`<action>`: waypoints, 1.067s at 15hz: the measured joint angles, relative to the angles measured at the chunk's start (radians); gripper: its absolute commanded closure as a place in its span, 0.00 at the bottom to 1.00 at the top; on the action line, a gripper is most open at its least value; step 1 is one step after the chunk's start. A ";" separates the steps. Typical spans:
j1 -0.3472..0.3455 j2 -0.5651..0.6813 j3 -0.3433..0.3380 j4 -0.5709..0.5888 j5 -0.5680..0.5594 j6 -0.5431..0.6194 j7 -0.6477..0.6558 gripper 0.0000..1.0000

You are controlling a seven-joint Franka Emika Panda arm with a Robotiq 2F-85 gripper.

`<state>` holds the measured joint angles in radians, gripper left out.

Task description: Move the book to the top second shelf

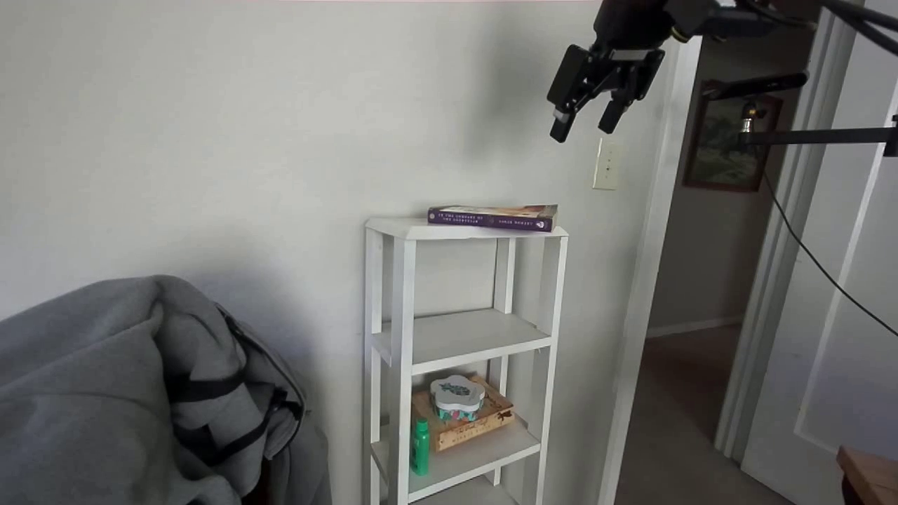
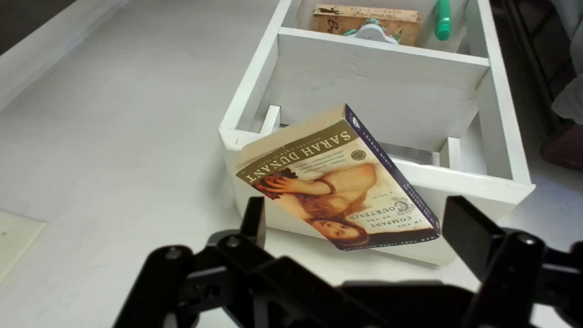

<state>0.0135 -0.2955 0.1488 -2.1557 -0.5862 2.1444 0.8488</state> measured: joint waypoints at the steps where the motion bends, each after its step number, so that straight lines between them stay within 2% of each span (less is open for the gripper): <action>1: 0.000 -0.008 0.014 -0.014 -0.031 -0.009 0.000 0.00; 7: 0.004 -0.017 0.076 -0.088 -0.212 -0.015 0.001 0.00; 11: 0.009 -0.008 0.084 -0.129 -0.336 -0.013 0.024 0.00; 16: 0.022 0.030 0.084 -0.147 -0.436 -0.013 0.074 0.00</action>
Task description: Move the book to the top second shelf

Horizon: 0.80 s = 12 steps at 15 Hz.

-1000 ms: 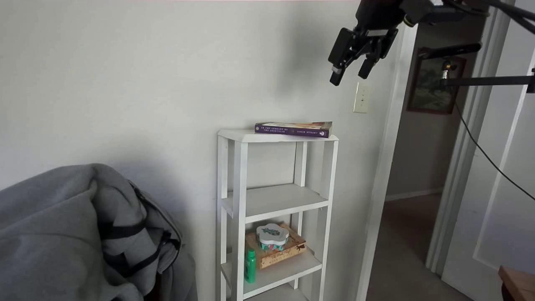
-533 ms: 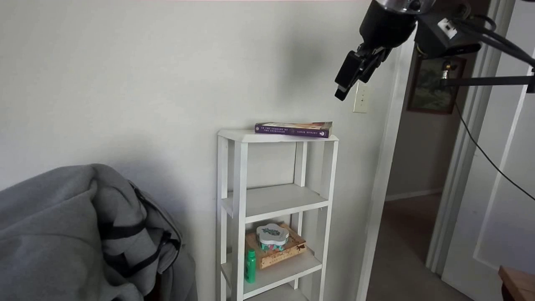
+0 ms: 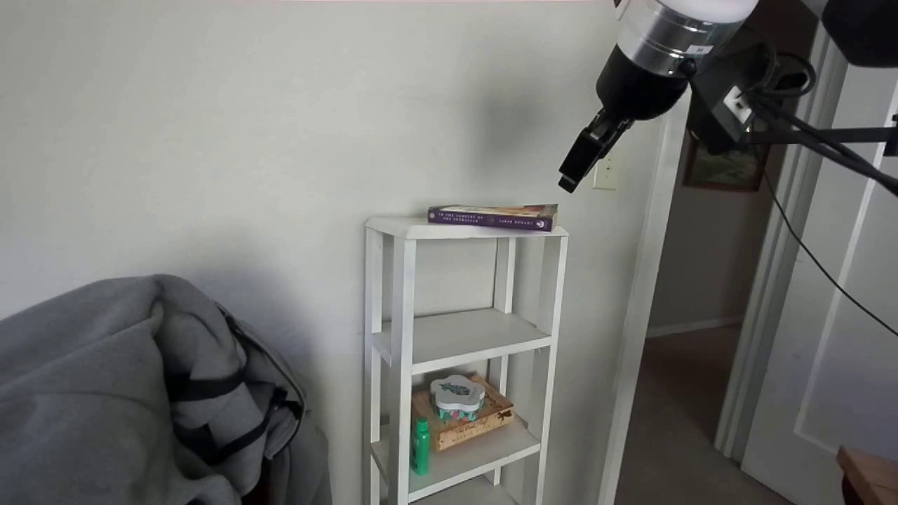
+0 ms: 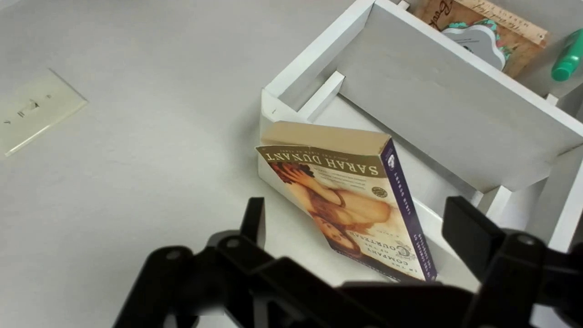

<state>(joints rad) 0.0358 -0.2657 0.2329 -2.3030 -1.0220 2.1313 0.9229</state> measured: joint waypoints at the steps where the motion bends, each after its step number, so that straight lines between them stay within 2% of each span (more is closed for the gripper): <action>1: 0.001 0.008 0.000 0.000 -0.006 0.000 0.006 0.00; 6: 0.010 0.014 -0.005 0.001 -0.015 -0.022 0.010 0.00; 12: 0.063 0.065 0.033 0.025 -0.115 -0.268 0.010 0.00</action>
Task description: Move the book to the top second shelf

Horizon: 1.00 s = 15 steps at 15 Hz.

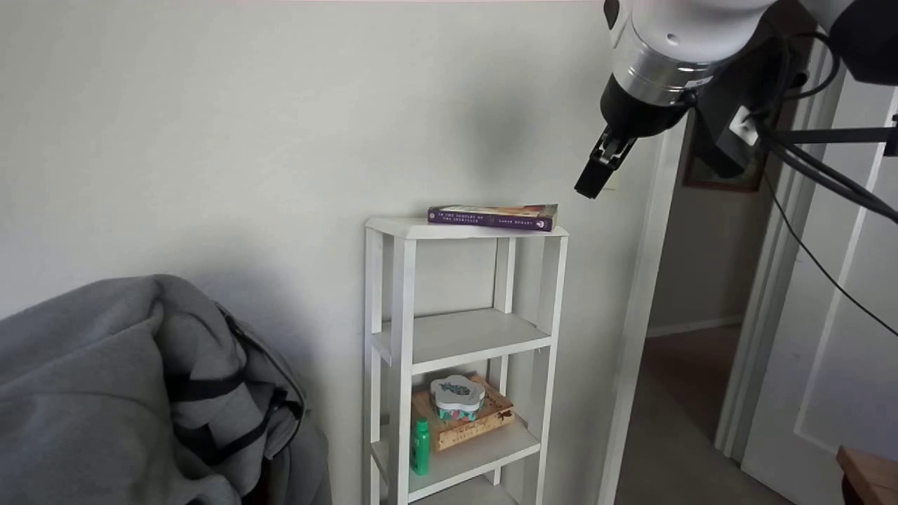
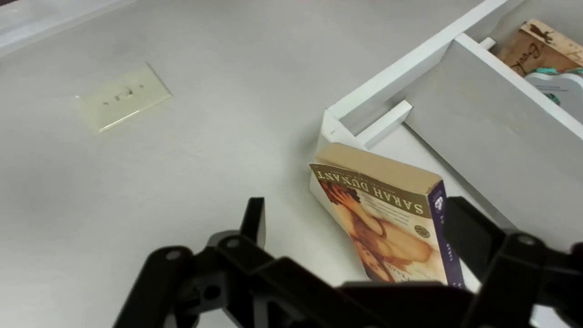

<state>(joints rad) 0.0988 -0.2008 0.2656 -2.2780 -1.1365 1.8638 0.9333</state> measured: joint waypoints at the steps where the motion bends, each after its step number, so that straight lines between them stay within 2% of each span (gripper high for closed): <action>1: 0.012 0.015 0.005 0.007 -0.018 -0.039 0.000 0.00; 6: 0.049 0.091 0.005 0.031 -0.097 -0.133 0.004 0.00; 15: 0.059 0.244 -0.019 0.084 -0.225 -0.142 0.037 0.00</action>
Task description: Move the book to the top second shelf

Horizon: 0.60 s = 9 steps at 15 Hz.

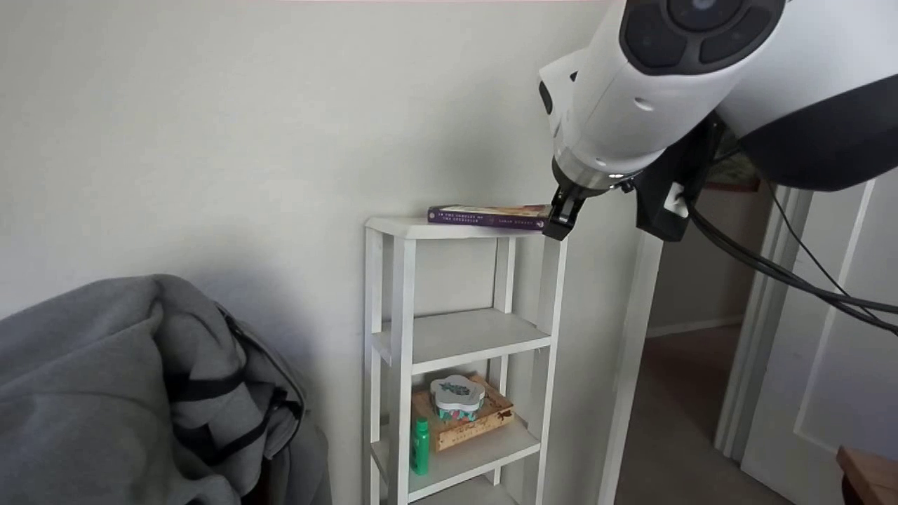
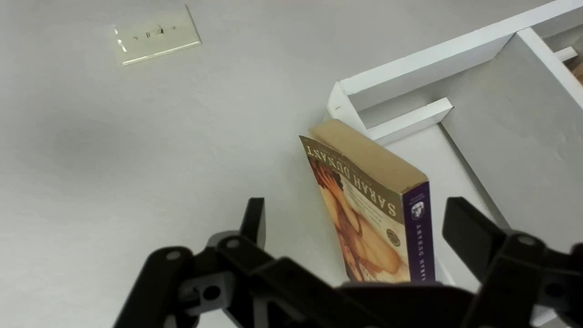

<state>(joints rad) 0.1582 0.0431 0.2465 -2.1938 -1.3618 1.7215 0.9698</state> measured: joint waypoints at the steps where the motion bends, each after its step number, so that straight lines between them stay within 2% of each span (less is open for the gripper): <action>1: 0.000 0.016 -0.005 0.009 -0.003 -0.002 0.002 0.00; 9: 0.004 0.127 -0.026 0.079 -0.042 -0.019 0.049 0.00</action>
<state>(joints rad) 0.1621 0.1700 0.2204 -2.1153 -1.4035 1.7023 1.0187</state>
